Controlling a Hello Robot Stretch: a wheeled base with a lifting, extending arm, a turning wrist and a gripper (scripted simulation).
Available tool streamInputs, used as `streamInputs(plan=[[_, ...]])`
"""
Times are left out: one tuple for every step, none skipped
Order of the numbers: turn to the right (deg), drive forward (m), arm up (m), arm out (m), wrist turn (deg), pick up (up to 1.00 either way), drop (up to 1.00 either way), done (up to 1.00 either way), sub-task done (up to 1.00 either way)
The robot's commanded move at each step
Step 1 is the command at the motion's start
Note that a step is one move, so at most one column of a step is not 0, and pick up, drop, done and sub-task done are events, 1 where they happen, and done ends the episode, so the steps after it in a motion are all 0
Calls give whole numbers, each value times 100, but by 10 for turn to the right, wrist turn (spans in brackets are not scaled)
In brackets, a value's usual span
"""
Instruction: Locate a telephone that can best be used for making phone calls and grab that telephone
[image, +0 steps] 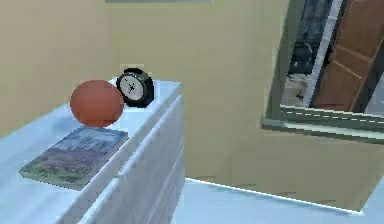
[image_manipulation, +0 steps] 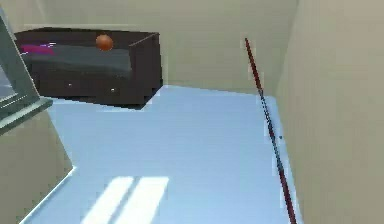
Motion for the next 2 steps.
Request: streamInputs(plan=[[450,0,0,0,0,0,0,0,0],[450,0,0,0,0,0,0,0,0]])
